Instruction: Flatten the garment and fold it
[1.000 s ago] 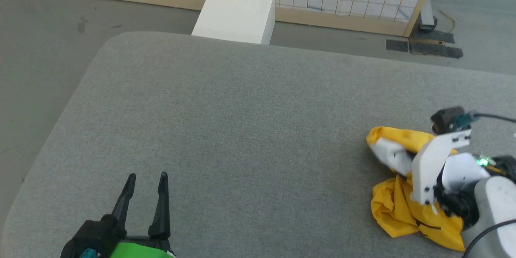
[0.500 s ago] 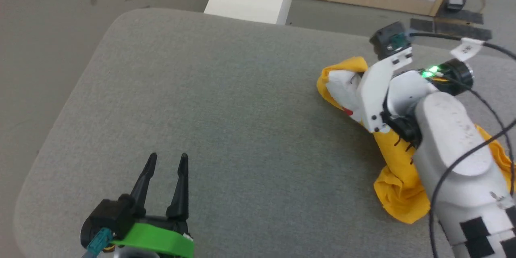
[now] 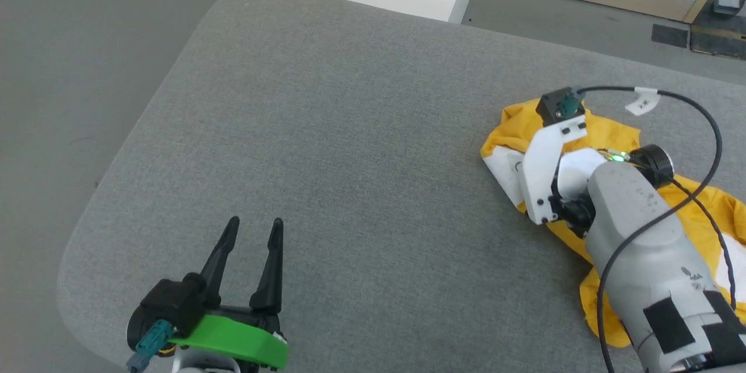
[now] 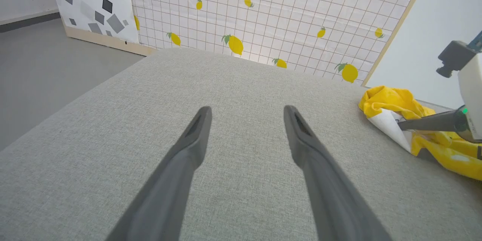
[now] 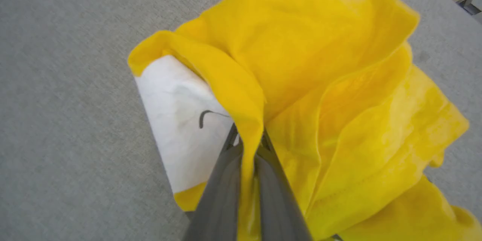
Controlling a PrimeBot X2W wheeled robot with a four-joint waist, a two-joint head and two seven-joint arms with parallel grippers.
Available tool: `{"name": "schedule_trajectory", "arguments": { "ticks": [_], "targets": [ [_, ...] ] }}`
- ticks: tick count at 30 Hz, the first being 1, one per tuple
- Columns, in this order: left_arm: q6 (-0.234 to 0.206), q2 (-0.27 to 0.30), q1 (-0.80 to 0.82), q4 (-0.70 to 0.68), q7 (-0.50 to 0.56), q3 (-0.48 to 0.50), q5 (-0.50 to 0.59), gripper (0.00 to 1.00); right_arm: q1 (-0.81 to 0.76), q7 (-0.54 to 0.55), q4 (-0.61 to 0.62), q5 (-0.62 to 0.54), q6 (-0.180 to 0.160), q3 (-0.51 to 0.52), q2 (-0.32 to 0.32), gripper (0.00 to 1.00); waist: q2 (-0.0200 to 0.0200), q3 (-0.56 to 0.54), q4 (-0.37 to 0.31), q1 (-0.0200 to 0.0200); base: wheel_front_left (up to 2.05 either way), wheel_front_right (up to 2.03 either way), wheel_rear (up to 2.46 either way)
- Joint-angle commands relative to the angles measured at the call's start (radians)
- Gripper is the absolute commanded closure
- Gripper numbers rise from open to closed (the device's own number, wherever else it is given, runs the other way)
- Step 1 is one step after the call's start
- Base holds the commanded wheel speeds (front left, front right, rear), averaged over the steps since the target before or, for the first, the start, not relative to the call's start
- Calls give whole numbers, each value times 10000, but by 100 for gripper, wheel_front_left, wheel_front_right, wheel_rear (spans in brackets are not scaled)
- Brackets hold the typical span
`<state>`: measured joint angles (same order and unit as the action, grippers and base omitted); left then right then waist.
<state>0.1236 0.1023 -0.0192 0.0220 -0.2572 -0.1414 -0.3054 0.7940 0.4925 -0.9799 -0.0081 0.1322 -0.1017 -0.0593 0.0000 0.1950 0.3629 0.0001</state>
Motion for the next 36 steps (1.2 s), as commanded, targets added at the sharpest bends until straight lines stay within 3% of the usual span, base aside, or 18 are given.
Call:
{"name": "schedule_trajectory", "arguments": {
  "ticks": [1,8,12,16,19,26,30,36],
  "targets": [
    [71,52,12,28,-45,55,-54,0,269,-69,-133,113,-15,-2,28,0,0,-179,-190,-1,0,0,0],
    [71,-4,-468,-18,-45,288,191,0,770,-857,322,1829,-15,-334,29,0,0,-983,-801,-1,0,0,0],
    [71,-101,-982,-184,-45,606,409,0,-53,-2163,1825,2539,-15,-297,-928,0,0,-1529,-1314,-1,0,0,0],
    [71,-145,-1384,-401,-46,852,573,0,-1687,-3209,3589,2437,-15,444,-1352,0,0,-1793,-1776,-1,0,0,0],
    [71,-188,-1594,-600,-46,997,640,0,-3290,-3775,5218,2098,-15,1273,-1131,0,0,-1837,-2078,-1,0,0,0],
    [71,-271,-1771,-885,-46,1067,680,0,-7512,-4951,9066,827,-15,2919,35,0,0,-1732,-2505,-1,0,0,0],
    [71,-289,-1834,-962,-46,1139,666,0,-9061,-5829,9893,1309,-15,2971,84,0,0,-1710,-2652,-1,0,0,0],
    [71,-346,-2144,-1036,-46,1329,673,0,-10243,-7047,9926,1874,-15,2784,88,0,0,-1762,-2838,-1,0,0,0]
  ]
}}
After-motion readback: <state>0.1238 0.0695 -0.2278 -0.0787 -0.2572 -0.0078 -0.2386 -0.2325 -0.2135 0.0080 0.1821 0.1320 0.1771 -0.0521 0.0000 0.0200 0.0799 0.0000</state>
